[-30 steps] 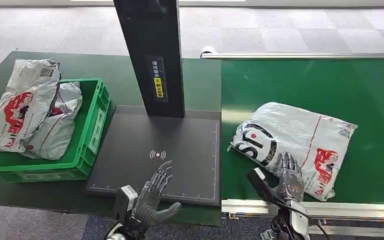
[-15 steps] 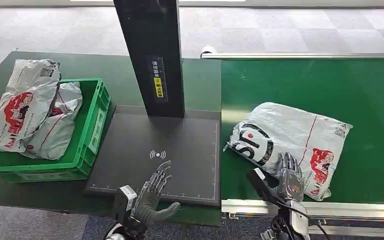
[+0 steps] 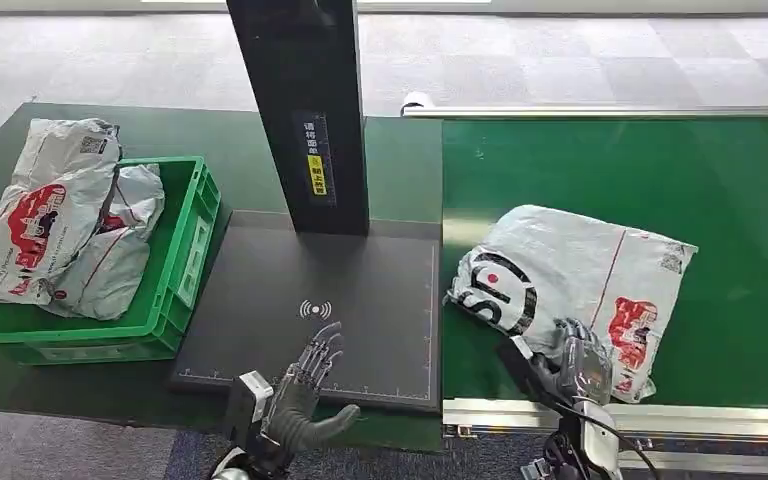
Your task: Moved the parcel from conveyor to table for the left to box.
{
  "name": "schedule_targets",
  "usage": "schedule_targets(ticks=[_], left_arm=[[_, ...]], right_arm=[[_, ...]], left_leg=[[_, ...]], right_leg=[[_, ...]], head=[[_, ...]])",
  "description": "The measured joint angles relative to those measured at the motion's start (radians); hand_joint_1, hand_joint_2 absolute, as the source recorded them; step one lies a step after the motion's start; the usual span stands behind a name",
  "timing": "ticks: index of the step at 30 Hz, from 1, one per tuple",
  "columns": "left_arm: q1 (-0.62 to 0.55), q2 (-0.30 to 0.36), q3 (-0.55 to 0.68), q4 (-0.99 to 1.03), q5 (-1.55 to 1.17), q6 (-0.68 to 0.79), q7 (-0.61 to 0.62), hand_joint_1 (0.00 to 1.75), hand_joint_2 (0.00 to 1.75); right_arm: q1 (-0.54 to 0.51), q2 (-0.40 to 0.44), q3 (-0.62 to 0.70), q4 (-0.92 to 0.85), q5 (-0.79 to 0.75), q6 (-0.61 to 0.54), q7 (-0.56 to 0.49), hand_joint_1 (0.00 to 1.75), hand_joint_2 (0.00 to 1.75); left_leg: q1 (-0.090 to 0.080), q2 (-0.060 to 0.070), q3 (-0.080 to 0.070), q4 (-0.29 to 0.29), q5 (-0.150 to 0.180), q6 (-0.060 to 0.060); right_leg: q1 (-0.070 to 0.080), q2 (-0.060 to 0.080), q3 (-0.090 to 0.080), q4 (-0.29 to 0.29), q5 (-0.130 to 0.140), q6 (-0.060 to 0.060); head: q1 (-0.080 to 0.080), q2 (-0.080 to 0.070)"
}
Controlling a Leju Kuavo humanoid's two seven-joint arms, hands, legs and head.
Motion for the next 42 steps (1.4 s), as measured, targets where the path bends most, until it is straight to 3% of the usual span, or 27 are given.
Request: schedule_targets(ticks=[11,21,24,29,34,42], left_arm=[[-0.003,0.000,0.004,0.000,0.000,0.005,0.000,0.00,1.75],[-0.006,0.000,0.016,0.000,0.000,0.021,-0.005,0.00,1.75],[-0.004,0.000,0.028,-0.016,-0.005,0.039,-0.015,0.00,1.75],[0.003,0.003,0.072,-0.075,-0.041,0.056,-0.037,0.00,1.75],[0.003,0.010,0.122,-0.128,-0.069,0.073,-0.055,0.00,1.75],[0.005,0.010,0.147,-0.158,-0.079,0.073,-0.058,0.00,1.75]], right_arm=[[-0.001,0.000,-0.014,-0.005,-0.004,-0.001,-0.008,1.75,1.75],[0.019,0.024,-0.064,-0.071,-0.172,0.059,-0.153,1.75,1.75],[0.086,0.055,-0.088,-0.238,-0.416,0.204,-0.259,1.75,1.75],[0.230,0.077,-0.056,-0.746,-0.594,0.411,-0.205,1.75,1.75],[0.304,0.068,-0.016,-1.081,-0.656,0.462,-0.208,1.75,1.75],[0.346,0.066,0.009,-1.233,-0.677,0.463,-0.222,1.75,1.75]], left_leg=[[0.000,0.000,0.000,0.000,0.000,0.000],[0.000,0.000,0.000,0.000,0.000,0.000],[0.000,-0.002,-0.001,0.000,0.000,0.000],[0.000,-0.001,-0.002,0.000,0.000,0.000],[0.000,-0.001,-0.001,0.000,0.000,0.000],[0.000,-0.001,0.000,0.000,0.000,0.000]], right_leg=[[0.000,0.000,0.000,0.000,0.000,0.000],[0.000,0.000,0.000,0.000,0.000,0.000],[0.000,-0.002,0.000,0.000,0.000,0.000],[0.000,-0.002,-0.001,0.000,0.000,0.000],[0.000,-0.002,-0.001,0.000,0.000,0.000],[0.000,-0.002,0.001,0.000,0.000,0.000]], head=[[0.000,0.000],[0.000,0.000],[0.000,0.000],[0.000,0.000],[0.000,0.000],[0.000,0.000]])
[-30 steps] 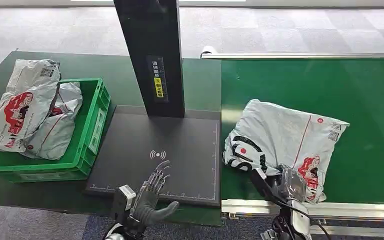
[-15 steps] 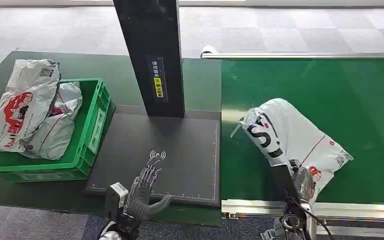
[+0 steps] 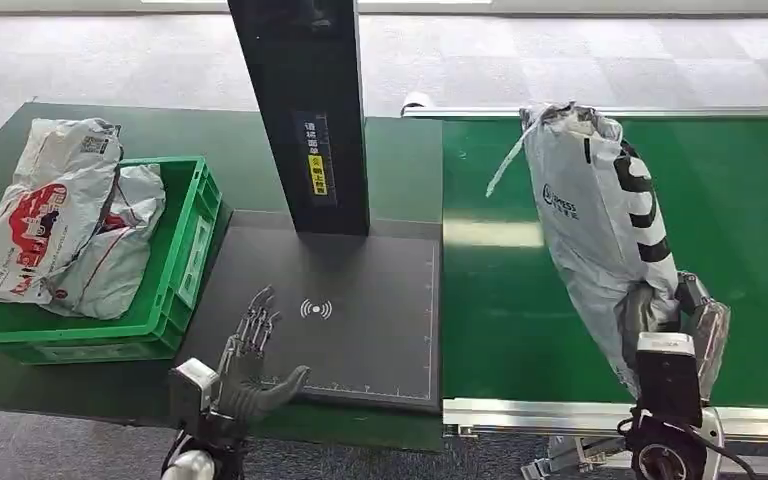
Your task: Moved the parcel from conveyor to table for the left to box.
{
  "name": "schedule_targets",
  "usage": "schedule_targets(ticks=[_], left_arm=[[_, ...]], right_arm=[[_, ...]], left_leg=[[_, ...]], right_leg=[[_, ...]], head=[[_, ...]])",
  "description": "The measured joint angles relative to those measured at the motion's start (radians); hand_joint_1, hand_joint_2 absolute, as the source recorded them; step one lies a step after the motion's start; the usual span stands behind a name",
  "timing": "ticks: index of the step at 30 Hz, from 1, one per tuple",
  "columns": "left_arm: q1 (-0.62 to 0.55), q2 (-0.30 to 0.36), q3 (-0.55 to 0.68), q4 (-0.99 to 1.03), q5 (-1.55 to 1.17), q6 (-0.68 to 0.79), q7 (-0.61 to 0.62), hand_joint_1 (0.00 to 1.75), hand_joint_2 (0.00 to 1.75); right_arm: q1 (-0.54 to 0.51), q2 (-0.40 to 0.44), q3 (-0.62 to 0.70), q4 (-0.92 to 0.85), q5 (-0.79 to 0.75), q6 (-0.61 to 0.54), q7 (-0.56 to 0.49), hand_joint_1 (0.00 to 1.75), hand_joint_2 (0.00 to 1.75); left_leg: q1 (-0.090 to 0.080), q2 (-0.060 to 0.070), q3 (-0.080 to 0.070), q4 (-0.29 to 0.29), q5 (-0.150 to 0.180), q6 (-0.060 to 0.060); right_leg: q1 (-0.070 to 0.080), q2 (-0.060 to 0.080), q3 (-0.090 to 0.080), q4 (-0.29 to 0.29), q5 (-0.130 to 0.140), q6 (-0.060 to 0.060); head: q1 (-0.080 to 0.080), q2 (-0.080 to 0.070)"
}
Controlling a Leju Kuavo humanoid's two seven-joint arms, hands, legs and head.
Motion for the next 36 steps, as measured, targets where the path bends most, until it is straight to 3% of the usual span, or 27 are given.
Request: schedule_targets(ticks=[5,10,14,19,36], left_arm=[[0.007,0.004,0.038,-0.040,-0.021,0.043,-0.029,0.00,1.75],[-0.001,0.023,0.109,-0.096,-0.032,0.057,-0.034,0.00,1.75],[-0.007,0.039,0.145,-0.137,-0.032,0.084,-0.029,0.00,1.75],[0.005,0.061,0.180,-0.168,-0.027,0.102,-0.028,0.00,1.75],[0.016,0.080,0.205,-0.184,-0.017,0.116,-0.030,0.00,1.75]], right_arm=[[0.010,-0.012,0.050,-0.060,-0.061,0.092,-0.045,1.75,1.75],[-0.060,-0.034,0.192,-0.044,-0.108,0.199,0.001,1.75,1.75],[-0.154,-0.036,0.335,0.083,-0.185,0.281,0.052,1.75,1.75],[-0.200,-0.028,0.472,0.266,-0.265,0.294,0.035,1.75,1.75],[-0.234,-0.028,0.544,0.387,-0.303,0.314,0.047,1.75,1.75]], left_leg=[[0.000,0.001,0.000,0.000,0.000,0.000],[0.001,0.001,0.000,-0.001,0.001,-0.001],[0.001,0.001,0.001,-0.001,0.002,-0.001],[0.001,0.000,0.000,-0.001,0.002,-0.001],[0.001,-0.001,0.000,-0.001,0.002,-0.001]], right_leg=[[0.000,0.000,0.000,0.000,0.000,0.000],[0.001,0.000,0.000,0.001,0.000,0.000],[0.001,0.000,0.001,0.001,0.001,-0.001],[0.001,0.000,0.001,0.001,0.001,-0.001],[0.001,-0.001,0.000,0.001,0.001,-0.001]], head=[[0.000,0.000],[0.000,0.000],[0.001,0.000],[0.000,0.000],[0.000,0.000]])
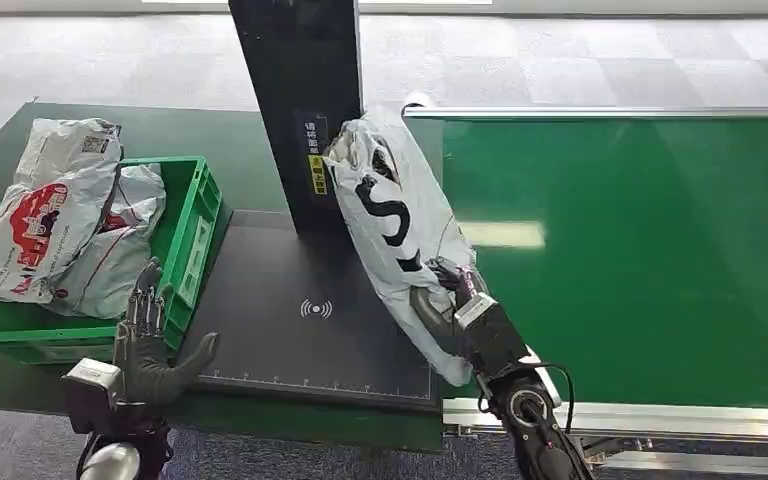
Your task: Moved the parcel from conveyor to table for the left to box.
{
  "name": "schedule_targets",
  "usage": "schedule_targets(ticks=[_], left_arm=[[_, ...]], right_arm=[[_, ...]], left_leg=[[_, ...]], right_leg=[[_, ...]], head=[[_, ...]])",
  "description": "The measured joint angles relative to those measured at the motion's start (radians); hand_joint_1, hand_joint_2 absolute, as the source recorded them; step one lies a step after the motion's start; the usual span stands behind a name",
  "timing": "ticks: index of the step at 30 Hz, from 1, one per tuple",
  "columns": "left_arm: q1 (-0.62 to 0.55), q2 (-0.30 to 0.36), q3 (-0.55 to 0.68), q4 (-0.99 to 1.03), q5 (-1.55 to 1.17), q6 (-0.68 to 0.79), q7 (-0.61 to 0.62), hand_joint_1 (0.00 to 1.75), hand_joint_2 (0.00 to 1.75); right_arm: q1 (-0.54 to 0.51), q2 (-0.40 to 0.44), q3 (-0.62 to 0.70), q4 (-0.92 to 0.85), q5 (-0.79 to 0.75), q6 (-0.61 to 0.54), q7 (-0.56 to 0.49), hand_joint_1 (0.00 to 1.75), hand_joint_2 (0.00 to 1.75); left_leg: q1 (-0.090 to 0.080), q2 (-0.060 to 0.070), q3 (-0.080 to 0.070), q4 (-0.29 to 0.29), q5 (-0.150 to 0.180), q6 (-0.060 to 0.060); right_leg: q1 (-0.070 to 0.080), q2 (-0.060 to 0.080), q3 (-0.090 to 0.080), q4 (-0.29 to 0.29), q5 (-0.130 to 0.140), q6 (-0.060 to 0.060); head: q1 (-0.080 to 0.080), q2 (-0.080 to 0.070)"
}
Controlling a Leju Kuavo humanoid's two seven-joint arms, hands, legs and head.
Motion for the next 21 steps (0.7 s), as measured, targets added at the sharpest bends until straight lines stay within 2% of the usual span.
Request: schedule_targets(ticks=[5,6,9,12,21], left_arm=[[0.000,0.001,0.000,0.000,0.000,0.000,0.000,0.00,1.75],[0.000,0.001,0.000,0.000,0.000,0.000,0.000,0.00,1.75],[0.000,0.000,0.002,0.000,-0.009,0.000,-0.002,0.00,1.75],[0.000,-0.006,0.008,0.000,-0.020,-0.003,-0.003,0.00,1.75],[0.005,-0.018,0.021,-0.001,-0.024,-0.005,-0.006,0.00,1.75]], right_arm=[[-0.009,-0.001,0.008,0.011,0.025,-0.003,0.006,1.75,1.75],[-0.013,-0.002,0.017,0.014,0.083,-0.029,0.016,1.75,1.75],[-0.042,-0.016,0.071,0.015,0.382,-0.120,0.093,1.75,1.75],[-0.075,-0.037,0.122,0.013,0.515,-0.121,0.122,1.75,1.75],[-0.153,-0.063,0.229,0.016,0.577,-0.080,0.100,1.75,1.75]], left_leg=[[0.000,0.000,0.000,0.000,0.000,0.000],[0.000,0.000,0.000,0.000,0.000,0.000],[0.000,0.001,0.000,0.000,0.000,0.000],[0.000,0.000,0.000,0.000,0.000,0.000],[0.000,0.000,0.000,0.000,0.000,0.000]], right_leg=[[0.000,0.000,0.000,0.000,0.000,0.000],[0.000,0.000,0.000,0.000,0.000,0.000],[0.000,0.000,0.000,0.000,0.000,0.000],[0.000,0.000,0.000,0.000,0.000,0.000],[0.000,0.000,0.000,0.000,0.000,0.000]], head=[[0.000,0.000],[0.000,0.000],[0.000,0.000],[0.000,0.000],[0.000,0.000]])
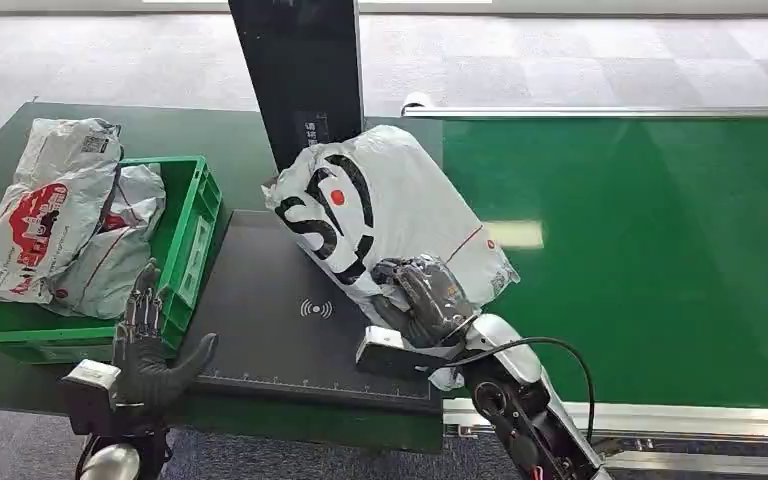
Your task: Moved the parcel from conveyor to table for the left to box.
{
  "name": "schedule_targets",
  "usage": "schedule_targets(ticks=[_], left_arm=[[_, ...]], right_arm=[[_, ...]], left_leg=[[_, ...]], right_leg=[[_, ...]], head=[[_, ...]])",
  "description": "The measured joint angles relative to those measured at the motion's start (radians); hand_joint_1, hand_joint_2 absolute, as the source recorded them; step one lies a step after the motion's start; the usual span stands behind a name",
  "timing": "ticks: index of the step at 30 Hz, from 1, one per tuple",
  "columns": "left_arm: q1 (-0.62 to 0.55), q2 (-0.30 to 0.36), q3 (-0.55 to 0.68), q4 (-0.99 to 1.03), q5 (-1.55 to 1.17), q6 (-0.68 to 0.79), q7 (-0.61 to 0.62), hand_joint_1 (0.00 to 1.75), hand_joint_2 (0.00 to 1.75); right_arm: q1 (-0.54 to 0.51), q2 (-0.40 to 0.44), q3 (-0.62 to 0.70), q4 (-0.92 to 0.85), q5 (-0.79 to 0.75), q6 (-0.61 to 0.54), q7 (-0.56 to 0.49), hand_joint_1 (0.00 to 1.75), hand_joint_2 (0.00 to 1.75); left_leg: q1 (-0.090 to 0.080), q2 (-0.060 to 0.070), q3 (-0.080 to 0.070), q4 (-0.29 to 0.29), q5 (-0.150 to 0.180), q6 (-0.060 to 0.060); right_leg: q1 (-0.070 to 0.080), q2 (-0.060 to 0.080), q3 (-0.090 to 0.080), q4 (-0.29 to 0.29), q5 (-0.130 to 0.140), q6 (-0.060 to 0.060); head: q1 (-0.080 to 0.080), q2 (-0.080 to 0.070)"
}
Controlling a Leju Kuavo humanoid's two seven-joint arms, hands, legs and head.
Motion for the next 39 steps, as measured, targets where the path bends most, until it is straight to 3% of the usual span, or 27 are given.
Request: schedule_targets(ticks=[39], left_arm=[[-0.014,-0.014,0.023,-0.013,-0.001,0.001,-0.002,0.00,1.75]], right_arm=[[-0.122,0.024,0.193,0.047,0.012,0.032,0.001,1.75,1.75]], left_leg=[[0.000,0.000,0.000,0.000,0.000,0.000]], right_leg=[[0.000,0.000,0.000,0.000,0.000,0.000]], head=[[0.000,0.000]])
